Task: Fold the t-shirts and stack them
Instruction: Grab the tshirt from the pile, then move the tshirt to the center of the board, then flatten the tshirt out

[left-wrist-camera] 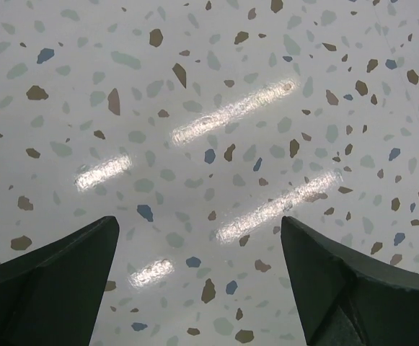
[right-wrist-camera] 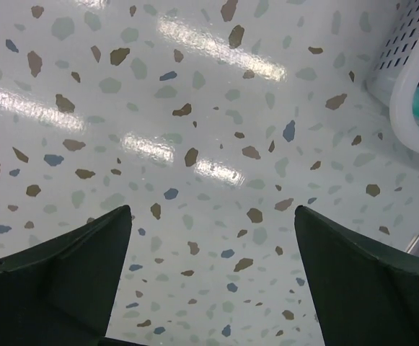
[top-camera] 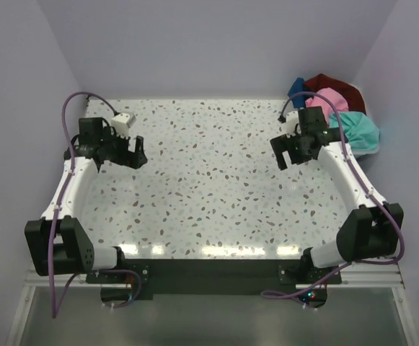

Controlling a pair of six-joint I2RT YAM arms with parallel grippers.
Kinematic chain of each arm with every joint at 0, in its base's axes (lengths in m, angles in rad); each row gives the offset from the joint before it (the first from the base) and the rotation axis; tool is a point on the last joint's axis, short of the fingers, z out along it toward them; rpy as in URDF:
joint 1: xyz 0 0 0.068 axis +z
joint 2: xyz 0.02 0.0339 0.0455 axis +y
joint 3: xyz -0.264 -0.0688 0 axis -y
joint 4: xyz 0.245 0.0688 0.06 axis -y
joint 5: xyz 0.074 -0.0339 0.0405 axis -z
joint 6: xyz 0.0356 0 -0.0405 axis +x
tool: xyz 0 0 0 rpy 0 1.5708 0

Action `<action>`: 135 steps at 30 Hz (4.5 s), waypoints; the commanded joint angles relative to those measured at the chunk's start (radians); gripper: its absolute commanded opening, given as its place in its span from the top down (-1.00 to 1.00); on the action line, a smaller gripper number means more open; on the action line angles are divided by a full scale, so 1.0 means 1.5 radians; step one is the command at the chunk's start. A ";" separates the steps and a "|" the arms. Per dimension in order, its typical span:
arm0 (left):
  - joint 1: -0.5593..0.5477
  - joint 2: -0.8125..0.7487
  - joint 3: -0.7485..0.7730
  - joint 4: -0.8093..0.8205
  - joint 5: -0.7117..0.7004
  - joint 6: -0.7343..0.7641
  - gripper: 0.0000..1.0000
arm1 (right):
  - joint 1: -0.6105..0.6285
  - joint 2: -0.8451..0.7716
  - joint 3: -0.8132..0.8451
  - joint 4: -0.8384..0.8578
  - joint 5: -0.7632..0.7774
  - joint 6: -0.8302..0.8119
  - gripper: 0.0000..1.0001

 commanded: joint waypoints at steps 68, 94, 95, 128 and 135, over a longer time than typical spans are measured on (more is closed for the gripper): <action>-0.027 0.093 0.269 -0.105 0.117 -0.020 -1.00 | -0.133 0.186 0.672 -0.269 -0.294 -0.171 1.00; -0.007 0.048 0.102 -0.177 0.069 0.224 -0.95 | -0.001 0.128 0.226 -0.070 -0.323 -0.049 -0.79; -0.007 0.053 0.092 -0.180 0.066 0.233 -0.91 | 0.046 0.126 0.217 -0.072 -0.302 -0.065 -0.73; -0.063 0.280 0.053 -0.174 -0.085 0.187 0.91 | 0.379 0.277 0.041 0.137 0.116 -0.142 1.00; 0.019 0.295 0.155 -0.194 -0.147 0.226 1.00 | 0.238 0.183 0.115 0.028 0.016 -0.078 1.00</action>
